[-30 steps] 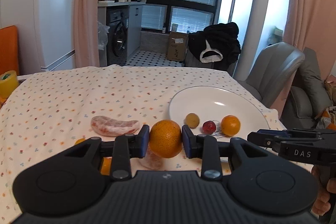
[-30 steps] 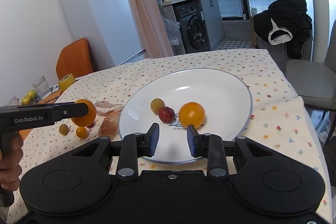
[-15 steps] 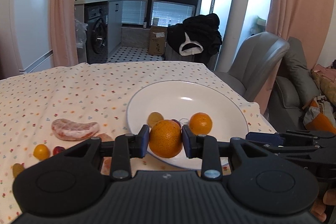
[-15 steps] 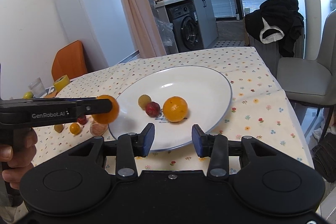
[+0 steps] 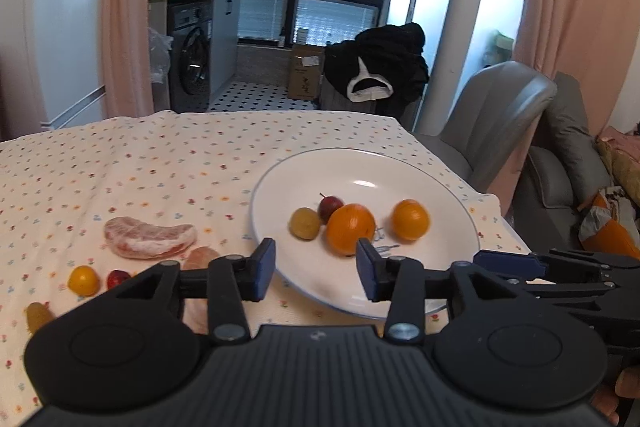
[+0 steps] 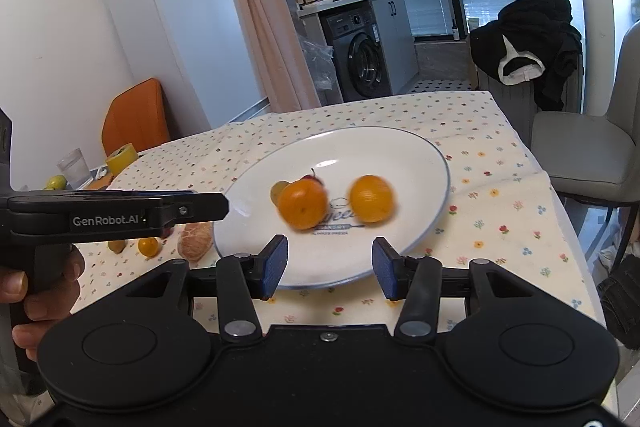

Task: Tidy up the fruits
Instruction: 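Open both tools to release the plum and orange onto the plate, then move both open tools back toward the remaining fruits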

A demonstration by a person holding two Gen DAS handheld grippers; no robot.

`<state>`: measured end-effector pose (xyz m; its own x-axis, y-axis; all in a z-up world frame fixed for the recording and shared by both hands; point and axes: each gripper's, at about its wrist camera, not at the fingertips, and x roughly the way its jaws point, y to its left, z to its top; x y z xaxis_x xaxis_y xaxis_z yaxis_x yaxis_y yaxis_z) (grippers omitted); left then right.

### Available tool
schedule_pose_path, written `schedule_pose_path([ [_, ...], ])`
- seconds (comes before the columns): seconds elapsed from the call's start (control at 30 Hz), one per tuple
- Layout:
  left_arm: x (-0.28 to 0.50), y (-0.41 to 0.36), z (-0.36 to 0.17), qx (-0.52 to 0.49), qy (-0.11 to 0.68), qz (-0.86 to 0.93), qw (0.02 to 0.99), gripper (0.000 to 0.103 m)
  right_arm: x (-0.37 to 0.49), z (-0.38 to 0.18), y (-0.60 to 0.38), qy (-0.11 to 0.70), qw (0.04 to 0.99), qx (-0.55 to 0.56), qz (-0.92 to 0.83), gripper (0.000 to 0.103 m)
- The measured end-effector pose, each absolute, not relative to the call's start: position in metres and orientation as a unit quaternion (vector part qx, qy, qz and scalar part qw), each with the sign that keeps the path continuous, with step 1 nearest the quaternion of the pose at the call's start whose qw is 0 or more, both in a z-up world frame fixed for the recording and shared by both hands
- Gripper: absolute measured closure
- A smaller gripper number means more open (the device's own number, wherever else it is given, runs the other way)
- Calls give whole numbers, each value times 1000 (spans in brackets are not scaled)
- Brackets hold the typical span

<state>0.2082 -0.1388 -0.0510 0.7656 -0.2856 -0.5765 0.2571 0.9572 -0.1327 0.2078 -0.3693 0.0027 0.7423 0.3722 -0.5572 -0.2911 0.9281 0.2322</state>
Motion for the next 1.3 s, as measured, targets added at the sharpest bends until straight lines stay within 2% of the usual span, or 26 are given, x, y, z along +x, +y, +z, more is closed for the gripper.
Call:
schedule_pose_path([
  [0.17, 203, -122, -48, -28, 306, -123, 944, 42, 208, 3, -362, 313, 929, 67, 184, 55],
  [0.3, 199, -109, -45, -26, 300, -100, 948, 27, 208, 4, -355, 313, 928, 68, 189, 52],
  [0.43, 193, -96, -45, -28, 299, -79, 951, 20, 207, 7, -347, 310, 928, 68, 195, 47],
  [0.73, 179, -67, -44, -33, 300, -39, 953, 16, 205, 11, -325, 308, 923, 61, 221, 46],
  [1.3, 155, -31, -46, -48, 302, -5, 952, 16, 198, 19, -284, 310, 915, 42, 255, 46],
])
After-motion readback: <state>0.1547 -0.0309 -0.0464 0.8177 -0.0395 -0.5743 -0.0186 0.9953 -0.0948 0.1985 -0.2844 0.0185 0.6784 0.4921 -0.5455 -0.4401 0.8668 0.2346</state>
